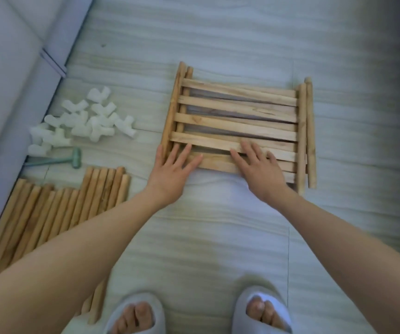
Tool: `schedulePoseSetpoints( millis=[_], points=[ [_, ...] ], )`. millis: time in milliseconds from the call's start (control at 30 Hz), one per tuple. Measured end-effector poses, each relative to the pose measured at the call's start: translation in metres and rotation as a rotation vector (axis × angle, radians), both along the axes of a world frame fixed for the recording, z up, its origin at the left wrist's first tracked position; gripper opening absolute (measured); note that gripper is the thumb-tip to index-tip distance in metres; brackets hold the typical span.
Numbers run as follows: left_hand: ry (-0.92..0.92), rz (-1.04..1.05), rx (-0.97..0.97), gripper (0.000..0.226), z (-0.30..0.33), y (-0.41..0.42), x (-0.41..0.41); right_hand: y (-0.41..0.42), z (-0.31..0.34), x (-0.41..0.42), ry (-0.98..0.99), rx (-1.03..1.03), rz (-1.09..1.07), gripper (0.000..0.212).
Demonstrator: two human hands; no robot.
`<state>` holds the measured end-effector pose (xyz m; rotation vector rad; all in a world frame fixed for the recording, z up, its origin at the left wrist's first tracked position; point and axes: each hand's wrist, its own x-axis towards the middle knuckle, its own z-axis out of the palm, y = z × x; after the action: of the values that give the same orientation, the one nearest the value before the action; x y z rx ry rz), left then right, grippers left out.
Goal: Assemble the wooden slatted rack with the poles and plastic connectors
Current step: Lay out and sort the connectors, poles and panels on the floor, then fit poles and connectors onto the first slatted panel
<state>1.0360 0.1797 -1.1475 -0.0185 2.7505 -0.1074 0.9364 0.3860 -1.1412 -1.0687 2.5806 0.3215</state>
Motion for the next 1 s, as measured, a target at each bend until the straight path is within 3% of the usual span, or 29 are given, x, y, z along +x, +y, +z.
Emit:
schedulePoseSetpoints(
  millis=[100, 200, 300, 500, 600, 667, 733, 867, 1000],
  points=[
    [0.046, 0.126, 0.125, 0.065, 0.01, 0.001, -0.018, -0.01, 0.01, -0.004, 0.044, -0.008, -0.07, 0.045],
    [0.11, 0.153, 0.26, 0.056, 0.017, 0.004, -0.011, -0.007, 0.011, -0.002, 0.054, -0.008, -0.132, 0.036],
    [0.305, 0.124, 0.379, 0.042, 0.019, -0.001, 0.012, 0.002, 0.016, 0.004, 0.091, -0.123, -0.153, 0.024],
    [0.431, 0.152, 0.518, 0.032, 0.013, -0.023, 0.062, 0.011, 0.012, 0.029, 0.003, -0.094, -0.133, 0.02],
    [0.491, 0.439, 0.516, 0.037, 0.009, -0.049, 0.052, 0.003, 0.017, 0.031, -0.039, -0.112, -0.106, 0.027],
    [0.503, 0.716, 0.581, 0.046, 0.012, -0.069, 0.034, -0.005, 0.018, 0.03, -0.083, -0.103, -0.029, 0.037],
    [0.489, 0.843, 0.561, 0.055, 0.014, -0.09, 0.013, -0.015, 0.018, 0.029, -0.158, -0.104, 0.012, 0.04],
    [0.306, 0.87, 0.476, 0.069, 0.01, -0.12, -0.026, -0.026, 0.013, 0.029, -0.285, -0.121, -0.017, 0.043],
    [0.261, 0.83, 0.379, 0.049, -0.003, -0.121, -0.037, -0.029, 0.009, 0.027, -0.332, -0.098, -0.011, 0.044]
  ],
)
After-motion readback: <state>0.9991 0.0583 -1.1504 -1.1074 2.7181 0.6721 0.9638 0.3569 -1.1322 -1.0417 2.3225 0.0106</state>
